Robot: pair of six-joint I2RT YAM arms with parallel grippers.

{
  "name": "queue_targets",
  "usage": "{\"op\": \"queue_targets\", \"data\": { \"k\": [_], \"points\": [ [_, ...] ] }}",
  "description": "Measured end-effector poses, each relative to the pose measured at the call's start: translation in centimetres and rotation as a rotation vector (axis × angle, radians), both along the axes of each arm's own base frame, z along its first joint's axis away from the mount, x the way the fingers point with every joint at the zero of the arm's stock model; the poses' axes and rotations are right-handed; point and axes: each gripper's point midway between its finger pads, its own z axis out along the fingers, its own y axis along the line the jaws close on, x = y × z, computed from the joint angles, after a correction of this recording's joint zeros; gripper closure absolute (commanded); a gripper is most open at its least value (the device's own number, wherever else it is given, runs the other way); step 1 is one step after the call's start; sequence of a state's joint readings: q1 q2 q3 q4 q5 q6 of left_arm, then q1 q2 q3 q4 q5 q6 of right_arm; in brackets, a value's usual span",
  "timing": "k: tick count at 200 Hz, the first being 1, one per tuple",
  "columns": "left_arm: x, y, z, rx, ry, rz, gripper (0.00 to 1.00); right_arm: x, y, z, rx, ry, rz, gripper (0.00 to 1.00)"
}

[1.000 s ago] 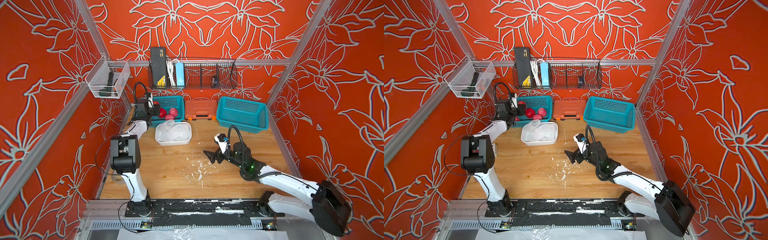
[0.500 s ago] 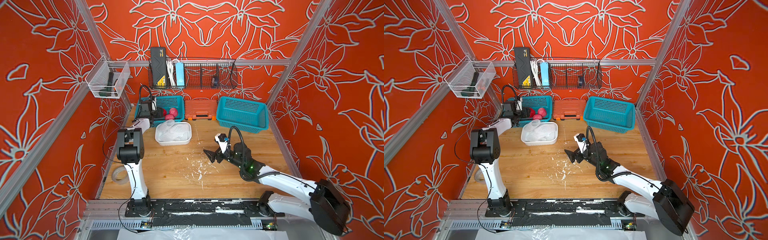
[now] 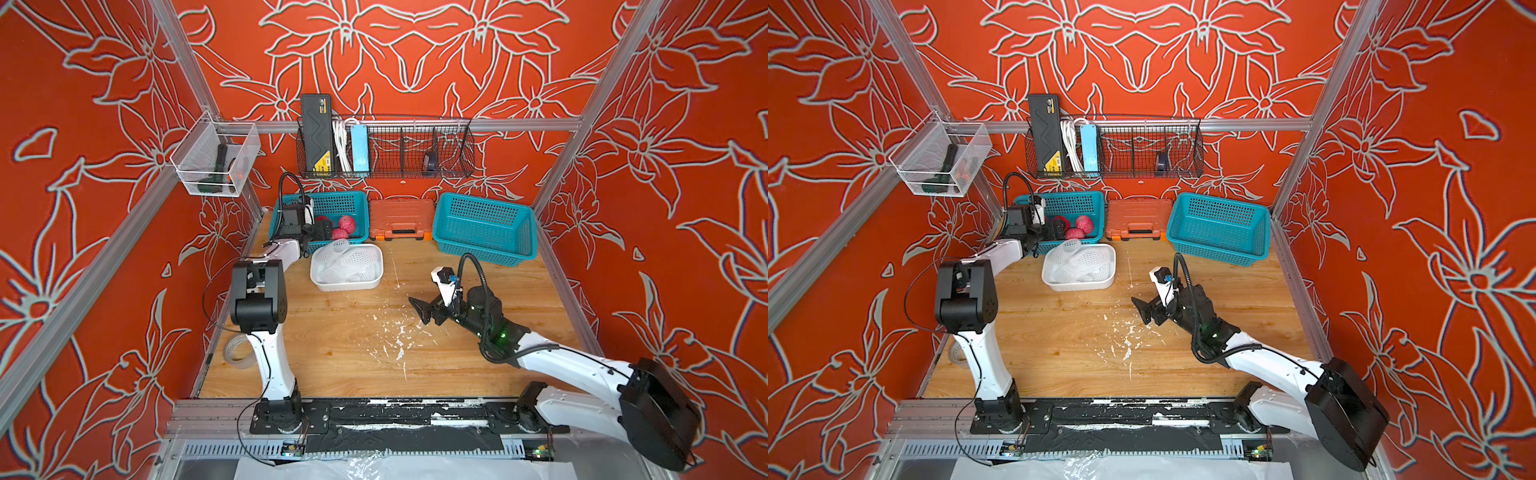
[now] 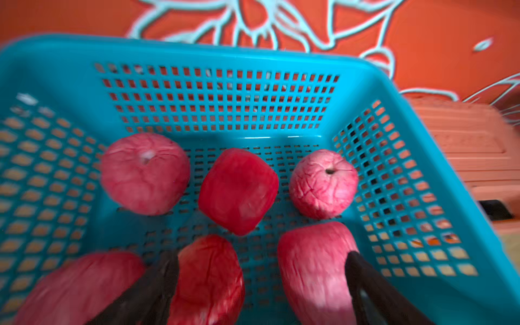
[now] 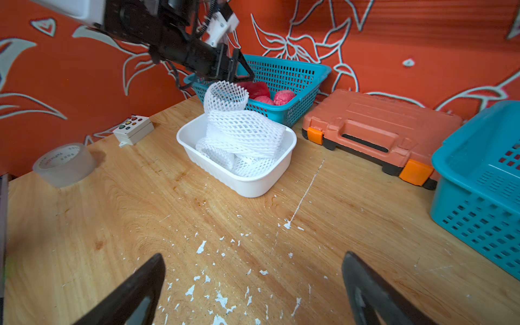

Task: Remove foam nets from apples
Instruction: Place the apple in the basket, then reset both arms

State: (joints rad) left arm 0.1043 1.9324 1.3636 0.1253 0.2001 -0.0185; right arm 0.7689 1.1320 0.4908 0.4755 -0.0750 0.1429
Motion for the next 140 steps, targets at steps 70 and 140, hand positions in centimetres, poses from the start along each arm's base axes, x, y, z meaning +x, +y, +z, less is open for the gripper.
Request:
{"op": "queue_targets", "data": {
  "k": [70, 140],
  "points": [
    [-14.6, -6.1, 9.5, -0.072, -0.392, 0.067, 0.02, 4.3, -6.5, 0.7, -0.027, -0.021, -0.312, 0.02],
    [-25.7, -7.3, 1.2, 0.001, -0.387, 0.13, 0.04, 3.6, -20.0, 0.5, -0.108, -0.16, -0.853, 0.02]
  ]
}}
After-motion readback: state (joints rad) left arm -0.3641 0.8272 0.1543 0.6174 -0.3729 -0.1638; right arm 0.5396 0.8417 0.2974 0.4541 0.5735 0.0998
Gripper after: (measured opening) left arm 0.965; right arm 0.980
